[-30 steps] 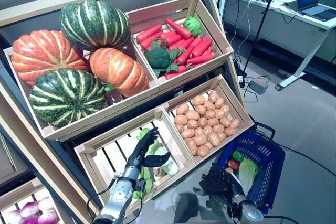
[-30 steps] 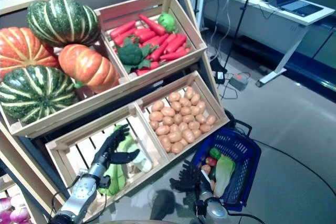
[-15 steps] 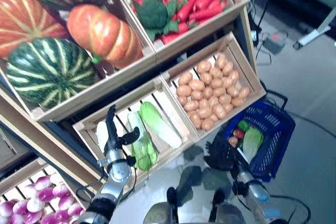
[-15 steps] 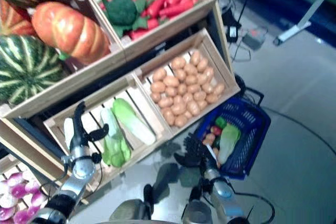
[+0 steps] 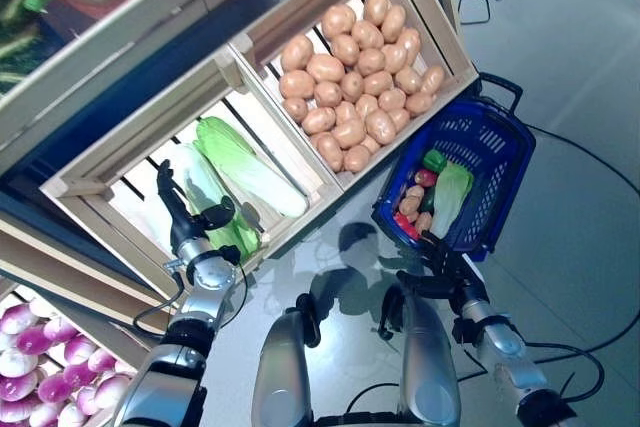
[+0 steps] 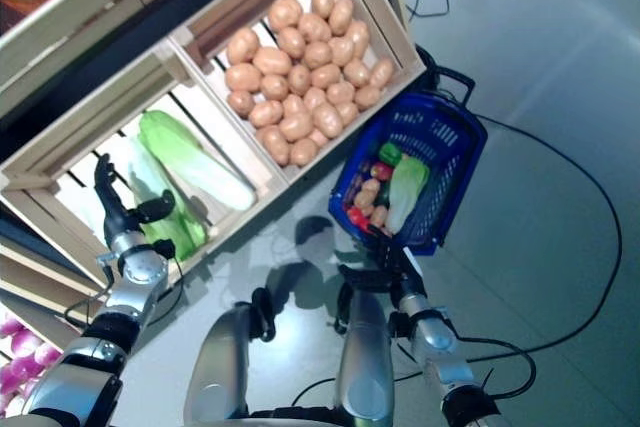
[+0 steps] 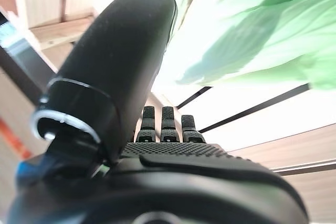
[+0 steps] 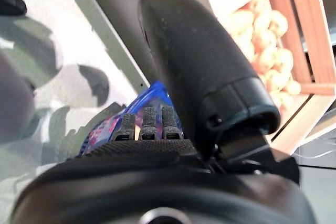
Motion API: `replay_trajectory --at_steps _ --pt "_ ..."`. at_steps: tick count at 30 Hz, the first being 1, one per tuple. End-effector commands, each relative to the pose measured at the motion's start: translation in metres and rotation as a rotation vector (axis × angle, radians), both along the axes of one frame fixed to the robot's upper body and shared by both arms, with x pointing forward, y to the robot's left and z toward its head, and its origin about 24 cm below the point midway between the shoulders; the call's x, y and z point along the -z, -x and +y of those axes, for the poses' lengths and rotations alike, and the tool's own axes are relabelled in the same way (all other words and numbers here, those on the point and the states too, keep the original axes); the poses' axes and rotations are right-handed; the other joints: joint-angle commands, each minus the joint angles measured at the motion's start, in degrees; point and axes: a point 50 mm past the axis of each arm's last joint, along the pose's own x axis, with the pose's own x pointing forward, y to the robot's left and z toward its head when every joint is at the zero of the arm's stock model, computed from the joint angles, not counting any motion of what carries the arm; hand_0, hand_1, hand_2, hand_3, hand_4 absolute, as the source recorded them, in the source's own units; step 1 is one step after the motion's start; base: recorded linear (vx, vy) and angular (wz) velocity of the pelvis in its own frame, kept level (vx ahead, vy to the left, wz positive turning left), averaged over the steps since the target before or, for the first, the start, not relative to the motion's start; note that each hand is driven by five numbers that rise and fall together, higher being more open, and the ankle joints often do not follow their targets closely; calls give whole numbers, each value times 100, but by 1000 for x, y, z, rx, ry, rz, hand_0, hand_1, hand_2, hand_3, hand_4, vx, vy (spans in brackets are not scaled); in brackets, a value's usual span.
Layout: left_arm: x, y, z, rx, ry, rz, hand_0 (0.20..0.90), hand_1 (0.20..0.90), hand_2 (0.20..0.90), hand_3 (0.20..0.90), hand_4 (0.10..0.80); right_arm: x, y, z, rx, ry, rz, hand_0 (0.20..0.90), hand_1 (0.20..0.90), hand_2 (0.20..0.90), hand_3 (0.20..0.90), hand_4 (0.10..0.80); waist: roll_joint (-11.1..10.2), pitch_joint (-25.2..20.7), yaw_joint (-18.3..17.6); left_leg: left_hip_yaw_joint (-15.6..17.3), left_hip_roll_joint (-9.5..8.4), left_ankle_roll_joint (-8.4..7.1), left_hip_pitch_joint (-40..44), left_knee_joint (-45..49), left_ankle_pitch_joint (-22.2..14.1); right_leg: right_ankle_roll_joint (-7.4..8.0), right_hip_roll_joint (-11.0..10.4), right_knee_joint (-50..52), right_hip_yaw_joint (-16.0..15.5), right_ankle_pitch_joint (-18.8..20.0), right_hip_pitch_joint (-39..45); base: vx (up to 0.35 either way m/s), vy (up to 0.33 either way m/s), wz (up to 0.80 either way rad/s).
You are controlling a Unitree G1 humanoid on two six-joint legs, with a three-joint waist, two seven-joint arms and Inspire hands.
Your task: Put vegetables into the basket
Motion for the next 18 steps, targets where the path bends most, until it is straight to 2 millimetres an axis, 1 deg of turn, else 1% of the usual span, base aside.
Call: replay_trajectory --at_steps 1,7,12,15,18 --pt "-50 -7 36 -129 -65 -165 900 900 900 900 800 -25 -12 11 -3 -66 -133 900 900 900 900 800 -104 -177 -81 256 -45 282 -223 508 -489 -132 -39 197 -29 -256 206 -15 45 -5" --pt "-71 -13 50 -184 -100 -185 900 900 900 900 800 -29 -17 7 9 -47 -132 900 900 900 900 800 -104 -144 -138 275 31 275 -481 838 -669 -108 -72 508 88 -353 -135 5 53 0" --pt "-89 -17 63 -222 -79 -206 900 900 900 900 800 -31 -20 3 28 -34 -125 900 900 900 900 800 -107 -125 -164 263 39 280 -653 953 -757 -66 -73 648 173 -380 -384 23 61 -2" --pt "-101 -20 66 -236 -68 -225 900 900 900 900 800 -33 -22 1 33 -23 -126 900 900 900 900 800 -116 -99 -184 243 38 271 -735 979 -783 -46 -69 700 211 -386 -505 26 63 -2" --pt "-117 -25 71 -255 -27 -257 900 900 900 900 800 -38 -27 -2 41 -12 -135 900 900 900 900 800 -125 -53 -210 262 69 270 -824 999 -811 -22 -69 728 243 -375 -636 27 75 2"
